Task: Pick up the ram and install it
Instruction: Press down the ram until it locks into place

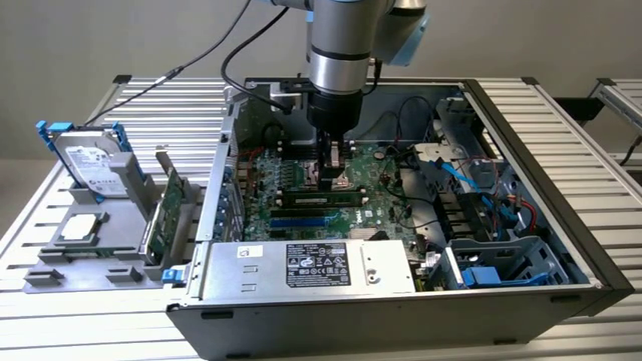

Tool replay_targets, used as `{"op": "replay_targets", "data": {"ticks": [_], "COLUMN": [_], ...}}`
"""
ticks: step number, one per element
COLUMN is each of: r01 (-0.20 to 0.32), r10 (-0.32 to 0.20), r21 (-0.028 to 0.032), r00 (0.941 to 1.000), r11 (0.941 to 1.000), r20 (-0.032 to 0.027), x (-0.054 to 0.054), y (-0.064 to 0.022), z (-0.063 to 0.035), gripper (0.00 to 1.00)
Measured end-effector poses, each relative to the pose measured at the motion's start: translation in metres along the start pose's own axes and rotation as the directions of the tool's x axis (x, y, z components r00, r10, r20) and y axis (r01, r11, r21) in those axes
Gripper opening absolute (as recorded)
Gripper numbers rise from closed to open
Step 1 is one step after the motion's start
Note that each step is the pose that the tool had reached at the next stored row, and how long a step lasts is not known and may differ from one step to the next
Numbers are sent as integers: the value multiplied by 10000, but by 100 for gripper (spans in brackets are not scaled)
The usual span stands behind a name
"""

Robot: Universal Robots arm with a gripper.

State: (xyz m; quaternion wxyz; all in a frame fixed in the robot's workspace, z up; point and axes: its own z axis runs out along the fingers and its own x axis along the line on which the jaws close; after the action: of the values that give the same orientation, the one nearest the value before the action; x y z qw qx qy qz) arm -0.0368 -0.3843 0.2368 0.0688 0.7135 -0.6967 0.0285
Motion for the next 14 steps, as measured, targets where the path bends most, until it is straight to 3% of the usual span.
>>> {"op": "replay_targets", "data": {"ticks": [7, 11, 14], "r01": [-1, 3, 2], "r10": [1, -3, -2], "r21": [1, 4, 4], "r00": [10000, 10000, 10000], "r11": [10000, 10000, 10000], "r20": [-1, 66, 83], "x": [-4, 25, 26], "y": [-2, -1, -1], "z": [36, 40, 41], "gripper": [11, 11, 11]}}
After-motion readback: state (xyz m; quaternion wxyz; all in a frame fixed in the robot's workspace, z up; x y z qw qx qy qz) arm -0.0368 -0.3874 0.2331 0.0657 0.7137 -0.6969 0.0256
